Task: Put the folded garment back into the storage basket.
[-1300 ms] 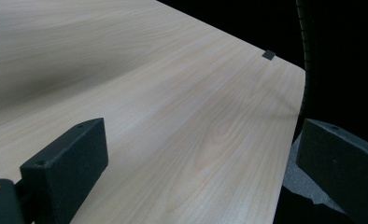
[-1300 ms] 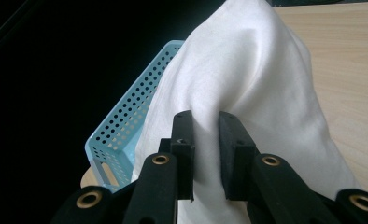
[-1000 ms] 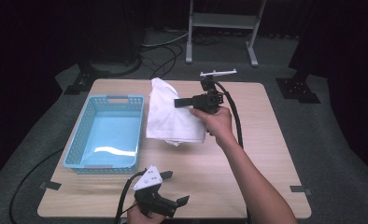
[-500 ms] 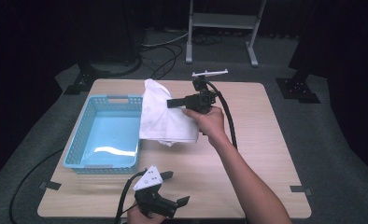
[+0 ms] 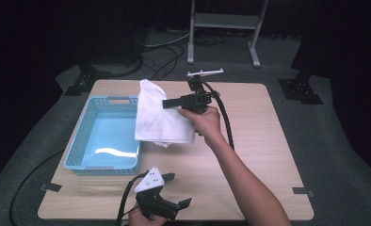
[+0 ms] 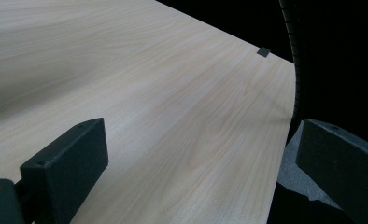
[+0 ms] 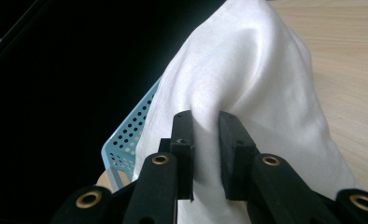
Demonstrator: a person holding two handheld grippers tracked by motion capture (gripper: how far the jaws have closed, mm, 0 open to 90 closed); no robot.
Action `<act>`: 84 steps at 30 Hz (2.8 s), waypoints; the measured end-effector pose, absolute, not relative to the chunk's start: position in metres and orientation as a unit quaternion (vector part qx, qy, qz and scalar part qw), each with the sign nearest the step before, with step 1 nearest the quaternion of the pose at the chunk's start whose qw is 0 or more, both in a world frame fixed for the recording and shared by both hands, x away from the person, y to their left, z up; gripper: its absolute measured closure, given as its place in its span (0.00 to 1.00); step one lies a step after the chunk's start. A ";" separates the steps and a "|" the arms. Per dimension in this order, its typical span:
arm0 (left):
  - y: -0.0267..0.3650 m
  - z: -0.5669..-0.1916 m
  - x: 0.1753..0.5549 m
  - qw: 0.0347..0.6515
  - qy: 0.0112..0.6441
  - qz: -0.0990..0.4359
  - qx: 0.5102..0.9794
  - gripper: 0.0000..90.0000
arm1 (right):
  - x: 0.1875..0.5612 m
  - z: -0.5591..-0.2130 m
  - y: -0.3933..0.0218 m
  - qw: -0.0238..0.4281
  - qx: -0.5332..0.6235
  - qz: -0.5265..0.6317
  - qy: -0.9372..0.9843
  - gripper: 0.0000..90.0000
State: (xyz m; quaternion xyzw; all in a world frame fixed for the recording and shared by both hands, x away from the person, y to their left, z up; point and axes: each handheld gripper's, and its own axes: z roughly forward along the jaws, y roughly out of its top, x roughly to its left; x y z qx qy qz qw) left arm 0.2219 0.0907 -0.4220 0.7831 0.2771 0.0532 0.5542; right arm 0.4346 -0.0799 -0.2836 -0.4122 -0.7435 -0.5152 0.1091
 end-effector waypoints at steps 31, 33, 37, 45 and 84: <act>0.094 -0.421 0.223 0.555 0.280 0.054 0.782 0.02 | 0.440 -0.280 -0.040 0.128 -0.396 -0.506 -0.756 0.87; 0.094 -0.421 0.223 0.555 0.279 0.054 0.782 0.02 | 0.440 -0.280 -0.038 0.129 -0.395 -0.506 -0.756 0.87; 0.094 -0.421 0.223 0.555 0.278 0.055 0.782 0.02 | 0.441 -0.280 -0.035 0.135 -0.395 -0.508 -0.753 0.87; 0.094 -0.420 0.223 0.556 0.279 0.054 0.781 0.02 | 0.441 -0.279 -0.028 0.138 -0.392 -0.508 -0.754 0.87; 0.094 -0.421 0.223 0.556 0.277 0.052 0.782 0.02 | 0.445 -0.273 0.020 0.155 -0.376 -0.502 -0.763 0.87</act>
